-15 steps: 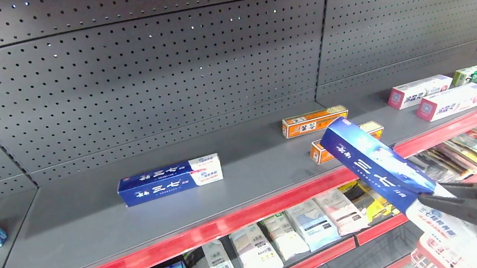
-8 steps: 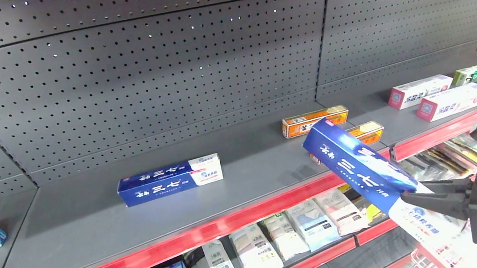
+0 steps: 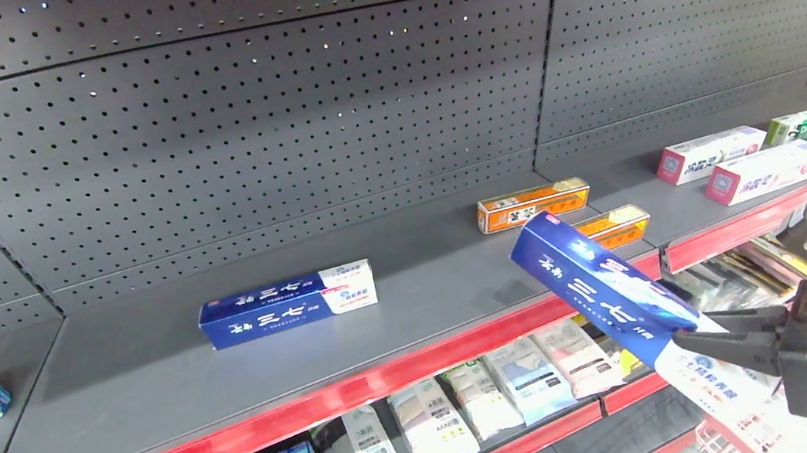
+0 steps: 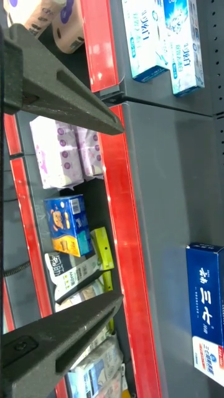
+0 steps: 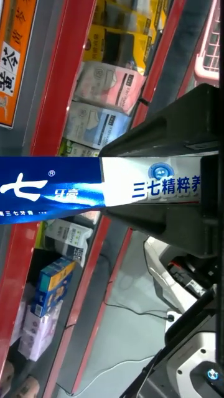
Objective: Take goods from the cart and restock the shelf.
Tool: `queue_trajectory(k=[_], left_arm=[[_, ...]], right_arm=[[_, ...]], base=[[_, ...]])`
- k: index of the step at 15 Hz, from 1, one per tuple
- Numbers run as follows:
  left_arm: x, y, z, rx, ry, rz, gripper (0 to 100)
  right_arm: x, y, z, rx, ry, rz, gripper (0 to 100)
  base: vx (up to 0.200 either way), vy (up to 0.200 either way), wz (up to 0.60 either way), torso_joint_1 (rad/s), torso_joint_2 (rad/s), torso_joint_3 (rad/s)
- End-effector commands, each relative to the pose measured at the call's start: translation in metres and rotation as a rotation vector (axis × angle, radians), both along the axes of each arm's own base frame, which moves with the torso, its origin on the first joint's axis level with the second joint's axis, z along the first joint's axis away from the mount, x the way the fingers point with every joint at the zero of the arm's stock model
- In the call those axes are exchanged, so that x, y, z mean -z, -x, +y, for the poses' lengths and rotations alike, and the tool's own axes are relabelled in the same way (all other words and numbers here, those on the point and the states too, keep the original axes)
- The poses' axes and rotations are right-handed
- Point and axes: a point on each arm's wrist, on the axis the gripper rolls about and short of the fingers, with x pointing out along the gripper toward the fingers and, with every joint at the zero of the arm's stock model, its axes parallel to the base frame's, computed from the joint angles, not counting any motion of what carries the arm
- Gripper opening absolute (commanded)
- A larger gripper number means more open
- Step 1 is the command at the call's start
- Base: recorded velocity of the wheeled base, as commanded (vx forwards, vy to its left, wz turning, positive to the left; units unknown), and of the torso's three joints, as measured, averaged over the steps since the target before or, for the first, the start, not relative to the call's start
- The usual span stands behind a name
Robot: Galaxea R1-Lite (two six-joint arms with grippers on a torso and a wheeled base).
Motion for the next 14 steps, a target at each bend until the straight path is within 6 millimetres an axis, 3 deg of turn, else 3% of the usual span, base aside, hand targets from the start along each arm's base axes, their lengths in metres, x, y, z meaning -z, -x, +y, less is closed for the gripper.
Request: queue_trajectory(k=[1,14], left_arm=[[0.0,0.0,0.0,-0.001,0.0,0.0,100],[0.0,0.001,0.0,0.032,-0.003,-0.015,100]], right_arm=[[-0.004,0.001,-0.001,0.003,-0.004,-0.02,0],[0.0,0.014,-0.006,0.048,0.013,-0.031,0]], base=[[0.0,0.0,0.0,0.0,0.0,0.0],[0.0,0.0,0.0,0.0,0.0,0.0]])
